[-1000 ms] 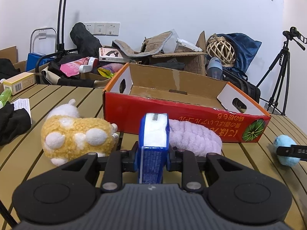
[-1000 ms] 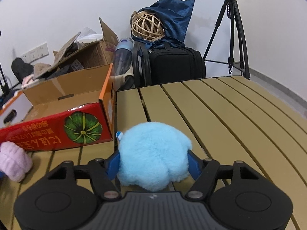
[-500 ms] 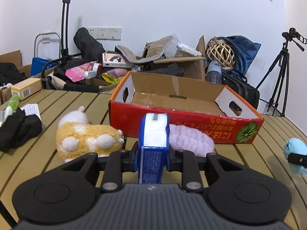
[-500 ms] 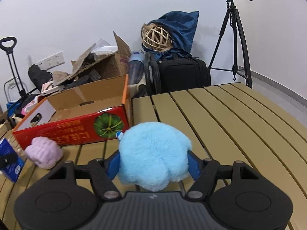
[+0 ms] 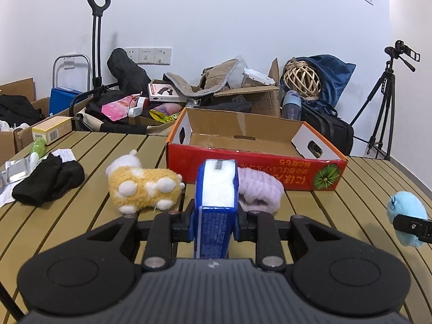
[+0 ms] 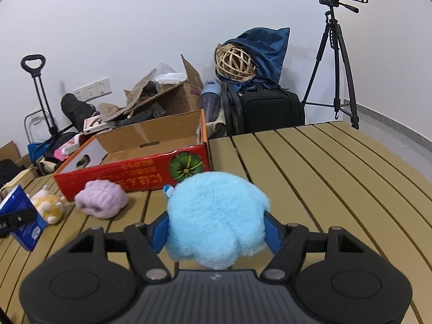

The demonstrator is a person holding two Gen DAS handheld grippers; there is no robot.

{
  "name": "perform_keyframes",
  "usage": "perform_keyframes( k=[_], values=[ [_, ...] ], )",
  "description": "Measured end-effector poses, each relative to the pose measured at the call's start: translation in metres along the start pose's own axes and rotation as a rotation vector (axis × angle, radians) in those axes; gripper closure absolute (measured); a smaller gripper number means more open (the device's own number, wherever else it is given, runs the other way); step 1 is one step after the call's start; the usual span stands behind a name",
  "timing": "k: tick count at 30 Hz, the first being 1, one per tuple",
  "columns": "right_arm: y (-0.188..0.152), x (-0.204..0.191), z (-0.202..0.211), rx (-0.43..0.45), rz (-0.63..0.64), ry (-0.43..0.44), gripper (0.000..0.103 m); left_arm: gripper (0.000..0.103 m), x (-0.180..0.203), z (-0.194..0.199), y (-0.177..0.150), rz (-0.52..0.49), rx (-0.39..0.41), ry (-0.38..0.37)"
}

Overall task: Collect trash
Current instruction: 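Close the right gripper on the light-blue plush while the left gripper holds the carton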

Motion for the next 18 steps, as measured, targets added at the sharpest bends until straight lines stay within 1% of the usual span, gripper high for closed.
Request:
perform_keyframes(
  k=[5, 8, 18],
  values=[
    [-0.017, -0.008, 0.021, 0.006, 0.014, 0.015, 0.034, 0.079, -0.001, 0.024, -0.015, -0.005, 0.007, -0.007],
    [-0.03, -0.012, 0.032, 0.002, 0.01, 0.041, 0.034, 0.078, -0.004, 0.04, -0.026, 0.003, 0.027, -0.027],
    [-0.082, -0.032, 0.079, 0.023, 0.068, 0.07, 0.034, 0.079, -0.005, 0.091, -0.064, -0.023, 0.047, -0.045]
  ],
)
Point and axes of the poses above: each gripper's, at about its wrist camera, not at the fingertips, and z roughly against the way its jaws point, x to its right, y to its top, the point moved 1 cm from there along -z, roughly the way its jaws point, and after that the axes turned 14 degrees about -x, right-handed, at the moved point
